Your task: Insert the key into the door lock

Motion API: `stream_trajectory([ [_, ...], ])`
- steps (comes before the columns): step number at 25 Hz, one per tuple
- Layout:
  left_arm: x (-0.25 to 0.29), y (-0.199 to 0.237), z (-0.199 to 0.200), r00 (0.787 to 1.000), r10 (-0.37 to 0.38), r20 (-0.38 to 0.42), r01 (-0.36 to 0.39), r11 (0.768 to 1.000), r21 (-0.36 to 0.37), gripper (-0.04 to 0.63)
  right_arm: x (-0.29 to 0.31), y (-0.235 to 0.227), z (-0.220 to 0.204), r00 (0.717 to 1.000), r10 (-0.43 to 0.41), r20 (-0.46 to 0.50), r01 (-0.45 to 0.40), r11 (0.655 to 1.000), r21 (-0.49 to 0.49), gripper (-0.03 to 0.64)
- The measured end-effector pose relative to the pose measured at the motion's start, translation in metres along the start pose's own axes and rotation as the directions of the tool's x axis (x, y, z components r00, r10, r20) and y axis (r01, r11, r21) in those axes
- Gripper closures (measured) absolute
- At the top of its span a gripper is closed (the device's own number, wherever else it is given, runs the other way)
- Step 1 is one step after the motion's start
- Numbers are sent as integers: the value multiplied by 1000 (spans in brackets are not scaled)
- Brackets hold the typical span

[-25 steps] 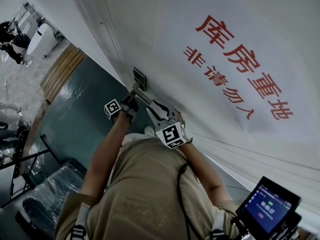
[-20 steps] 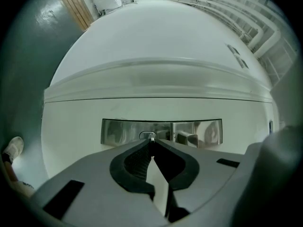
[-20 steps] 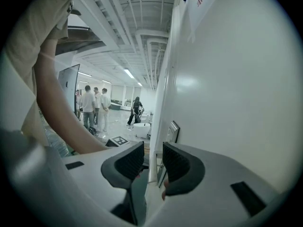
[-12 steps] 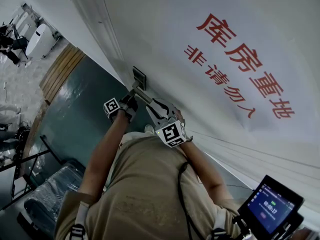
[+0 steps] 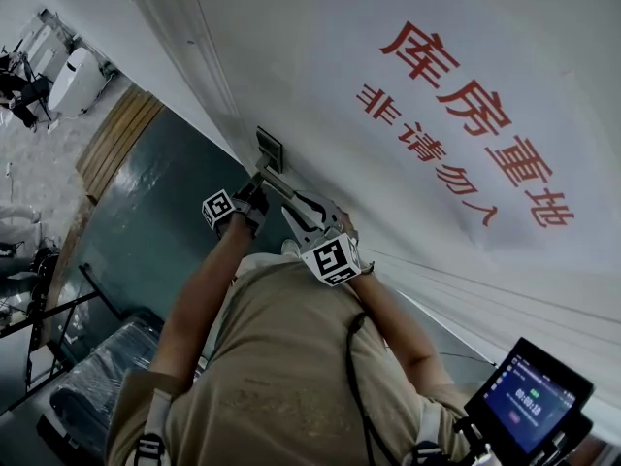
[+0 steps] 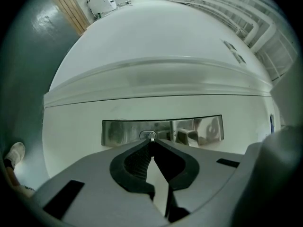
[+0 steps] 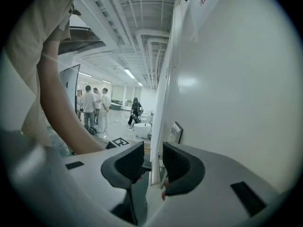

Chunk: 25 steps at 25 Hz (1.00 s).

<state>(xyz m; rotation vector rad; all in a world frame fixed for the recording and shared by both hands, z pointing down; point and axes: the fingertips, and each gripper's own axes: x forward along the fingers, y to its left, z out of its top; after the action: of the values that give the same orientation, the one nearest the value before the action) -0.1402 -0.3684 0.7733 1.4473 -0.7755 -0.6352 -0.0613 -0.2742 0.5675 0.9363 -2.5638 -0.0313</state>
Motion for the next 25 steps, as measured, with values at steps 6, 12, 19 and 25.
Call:
stream_trajectory([
  [6,-1,7,1,998,-15,54,18,998,-58,563,3,5,2,1000,10,1,-10,1000,-2,486],
  [12,2,4,3,999,-15,34,16,999,-40,563,4,5,0,1000,6,-8,-6,1000,-2,486],
  [19,1,3,2,1000,-7,22,8,999,-50,563,4,3,0,1000,-2,-9,2,1000,0,486],
  [25,2,1,0,1000,9,7,-9,1000,-8,563,6,8,-1,1000,9,-15,-9,1000,1,486],
])
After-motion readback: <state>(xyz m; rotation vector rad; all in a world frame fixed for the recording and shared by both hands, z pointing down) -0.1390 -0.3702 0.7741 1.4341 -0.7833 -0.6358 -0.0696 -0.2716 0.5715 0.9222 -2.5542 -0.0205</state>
